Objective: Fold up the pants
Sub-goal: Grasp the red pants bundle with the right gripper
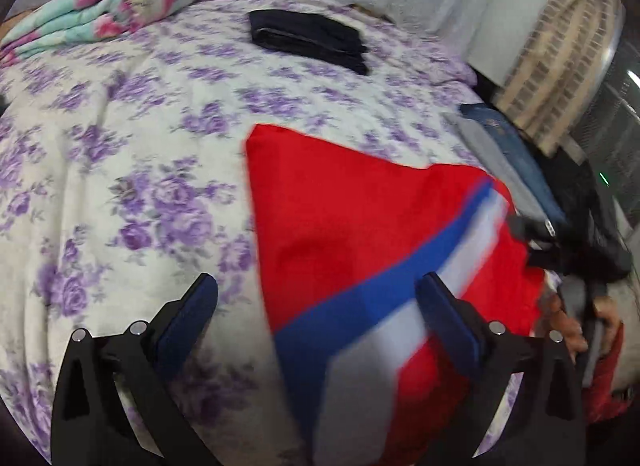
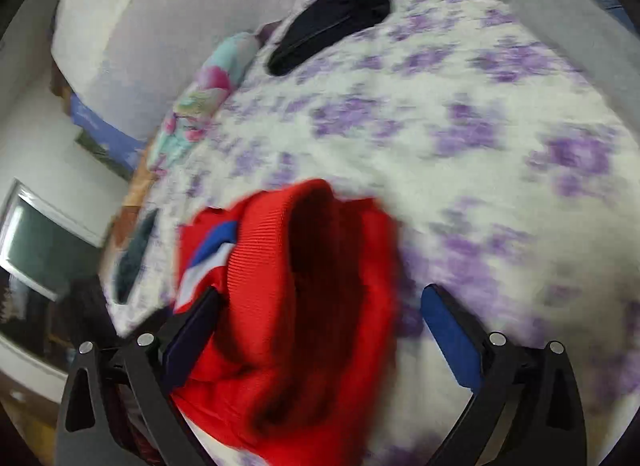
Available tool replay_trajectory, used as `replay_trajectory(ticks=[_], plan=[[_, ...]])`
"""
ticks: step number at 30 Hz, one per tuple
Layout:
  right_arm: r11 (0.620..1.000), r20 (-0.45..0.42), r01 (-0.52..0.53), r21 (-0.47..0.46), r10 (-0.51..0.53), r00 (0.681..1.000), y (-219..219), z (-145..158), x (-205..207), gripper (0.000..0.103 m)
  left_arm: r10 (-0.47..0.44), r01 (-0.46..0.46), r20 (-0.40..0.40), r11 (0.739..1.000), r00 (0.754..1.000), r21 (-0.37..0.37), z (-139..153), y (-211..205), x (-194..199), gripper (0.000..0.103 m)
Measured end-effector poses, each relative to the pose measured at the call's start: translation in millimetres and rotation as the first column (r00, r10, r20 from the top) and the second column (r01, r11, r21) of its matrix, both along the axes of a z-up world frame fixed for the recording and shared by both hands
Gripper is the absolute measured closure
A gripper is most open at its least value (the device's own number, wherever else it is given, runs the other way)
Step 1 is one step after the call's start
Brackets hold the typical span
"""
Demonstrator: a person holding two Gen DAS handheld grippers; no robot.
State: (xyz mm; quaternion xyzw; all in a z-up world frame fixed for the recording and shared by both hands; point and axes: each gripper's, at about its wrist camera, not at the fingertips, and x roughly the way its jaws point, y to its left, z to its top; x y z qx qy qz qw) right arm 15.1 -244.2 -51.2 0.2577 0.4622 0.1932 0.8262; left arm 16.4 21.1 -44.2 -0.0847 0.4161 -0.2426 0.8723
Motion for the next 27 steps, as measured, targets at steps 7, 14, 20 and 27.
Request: replay_trajectory(ticks=[7,14,20,27], plan=[[0.992,-0.030,-0.101,0.080,0.104,0.994,9.0,-6.4,23.6,0.004,-0.082,0.081,-0.030,0.997,0.996,-0.009,-4.5,-12.0,3.4,0.004],[0.991,0.100,-0.131,0.017,0.128,0.987,2.3,-7.4,-1.8,0.020,-0.056,0.057,-0.027,0.998,0.998,0.018,-4.6,-12.7,-14.4,0.004],[0.989,0.118,-0.141,0.047,0.135,0.984,4.0,-5.8,-3.5,0.007,-0.035,0.035,-0.020,0.999,0.999,-0.014,-5.0,-7.3,-22.2,0.004],[0.994,0.067,-0.111,0.004,0.110,0.992,13.4,-4.7,2.4,0.025,-0.015,0.014,-0.039,1.000,0.999,-0.020,-4.9,-10.8,-15.1,0.004]])
